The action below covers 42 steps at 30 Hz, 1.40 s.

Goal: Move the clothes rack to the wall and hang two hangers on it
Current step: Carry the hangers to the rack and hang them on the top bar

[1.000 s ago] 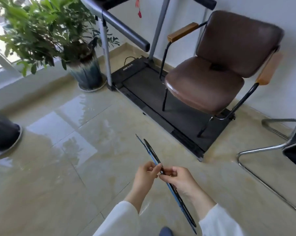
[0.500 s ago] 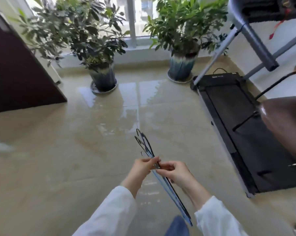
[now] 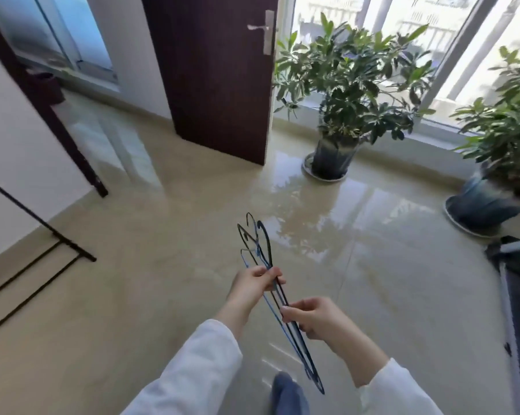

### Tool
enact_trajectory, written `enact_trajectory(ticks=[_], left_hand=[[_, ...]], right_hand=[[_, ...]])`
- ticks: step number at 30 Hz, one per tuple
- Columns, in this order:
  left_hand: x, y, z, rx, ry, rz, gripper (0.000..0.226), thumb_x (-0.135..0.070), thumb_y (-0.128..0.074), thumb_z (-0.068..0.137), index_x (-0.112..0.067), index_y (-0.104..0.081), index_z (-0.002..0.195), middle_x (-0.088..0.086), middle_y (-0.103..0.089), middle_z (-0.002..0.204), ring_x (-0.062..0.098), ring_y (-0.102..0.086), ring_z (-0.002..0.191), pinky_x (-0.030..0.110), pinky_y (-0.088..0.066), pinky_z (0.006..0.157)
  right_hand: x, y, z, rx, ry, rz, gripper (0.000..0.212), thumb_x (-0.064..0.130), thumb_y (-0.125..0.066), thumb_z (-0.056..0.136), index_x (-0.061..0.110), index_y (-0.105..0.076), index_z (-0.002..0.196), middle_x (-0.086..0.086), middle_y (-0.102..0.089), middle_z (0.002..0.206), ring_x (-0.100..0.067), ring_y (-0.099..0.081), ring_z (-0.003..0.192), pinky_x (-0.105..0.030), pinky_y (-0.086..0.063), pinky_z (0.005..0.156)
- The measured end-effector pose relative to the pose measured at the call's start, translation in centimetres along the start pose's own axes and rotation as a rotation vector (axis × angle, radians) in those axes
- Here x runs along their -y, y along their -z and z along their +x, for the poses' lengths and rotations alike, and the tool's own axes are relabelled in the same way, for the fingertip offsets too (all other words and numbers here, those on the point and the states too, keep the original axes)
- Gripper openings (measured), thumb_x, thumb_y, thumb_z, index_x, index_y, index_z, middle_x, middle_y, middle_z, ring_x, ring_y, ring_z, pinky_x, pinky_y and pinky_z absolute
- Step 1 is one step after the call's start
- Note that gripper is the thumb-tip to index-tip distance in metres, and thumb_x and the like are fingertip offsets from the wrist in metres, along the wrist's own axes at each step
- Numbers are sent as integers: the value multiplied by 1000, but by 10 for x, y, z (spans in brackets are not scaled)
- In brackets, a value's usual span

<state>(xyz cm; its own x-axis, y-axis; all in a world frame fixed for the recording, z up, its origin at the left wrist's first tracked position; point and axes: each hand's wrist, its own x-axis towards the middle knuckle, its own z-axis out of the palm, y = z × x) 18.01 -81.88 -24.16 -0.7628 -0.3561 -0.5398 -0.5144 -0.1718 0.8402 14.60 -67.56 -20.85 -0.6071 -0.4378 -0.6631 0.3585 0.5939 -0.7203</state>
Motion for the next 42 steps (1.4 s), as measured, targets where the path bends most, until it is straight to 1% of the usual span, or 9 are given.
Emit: enact_trajectory(ticks=[4, 8, 12, 16, 21, 24, 27, 36, 42], left_hand=[[-11, 60, 13, -111, -18, -110, 20, -34, -52, 87, -25, -64, 73, -18, -69, 57, -1, -62, 64, 19, -40, 63], [-25, 116, 30, -221, -17, -192, 20, -31, -47, 91, -22, -63, 82, -13, -66, 74, 3, -60, 69, 17, -41, 65], [-42, 176, 45, -367, -14, -260, 19, -28, -45, 93, -19, -61, 89, -11, -63, 78, 4, -57, 70, 18, -40, 63], [-55, 239, 47, -516, -42, -315, 19, -26, -45, 93, -20, -61, 85, -9, -62, 77, 4, -56, 69, 15, -40, 62], [-63, 320, 22, -703, -99, -390, 26, -24, -45, 93, -22, -60, 71, -7, -60, 73, 3, -51, 61, 4, -36, 44], [-67, 371, 4, -777, -125, -397, 27, -24, -46, 92, -21, -61, 70, -8, -61, 71, 3, -49, 57, 12, -37, 50], [-65, 431, -17, -866, -163, -389, 29, -29, -48, 91, -21, -64, 69, -11, -61, 67, 2, -48, 52, 18, -36, 54], [-79, 605, -93, -1008, -328, -364, 29, -28, -47, 91, -22, -62, 67, -10, -62, 71, -4, -55, 50, 7, -39, 46], [-93, 694, -111, -1058, -402, -348, 26, -29, -46, 91, -24, -62, 71, -10, -65, 76, 4, -57, 69, 18, -40, 62]], right_hand=[[50, -39, 34, 86, 54, -87, 14, 28, -68, 78, 20, -69, 67, 8, -64, 56, -4, -40, 40, -15, -37, 46], [98, -77, 73, 198, 113, -145, 16, 26, -65, 81, 15, -68, 69, 8, -61, 53, -3, -38, 37, -15, -36, 45], [147, -119, 110, 326, 170, -170, 18, 20, -62, 83, 12, -63, 67, 11, -57, 38, -2, -34, 32, -14, -30, 40], [193, -171, 140, 461, 231, -240, 22, 17, -60, 84, 9, -58, 64, 11, -50, 30, -1, -31, 28, -11, -26, 35], [242, -251, 154, 592, 319, -330, 26, 22, -62, 83, 14, -60, 59, 2, -41, 47, -5, -30, 33, -17, -26, 41], [270, -302, 152, 658, 360, -324, 23, 22, -62, 83, 12, -62, 63, -1, -43, 52, -7, -31, 38, -19, -28, 44], [301, -360, 144, 721, 413, -345, 25, 22, -62, 84, 11, -61, 61, 11, -39, 35, -5, -29, 31, -12, -27, 36], [389, -525, 99, 796, 570, -395, 25, 29, -60, 84, 15, -62, 63, 11, -38, 35, -6, -30, 37, -16, -28, 42], [442, -603, 92, 810, 667, -427, 24, 31, -58, 84, 11, -65, 72, 9, -40, 39, -6, -32, 37, -18, -31, 45]])
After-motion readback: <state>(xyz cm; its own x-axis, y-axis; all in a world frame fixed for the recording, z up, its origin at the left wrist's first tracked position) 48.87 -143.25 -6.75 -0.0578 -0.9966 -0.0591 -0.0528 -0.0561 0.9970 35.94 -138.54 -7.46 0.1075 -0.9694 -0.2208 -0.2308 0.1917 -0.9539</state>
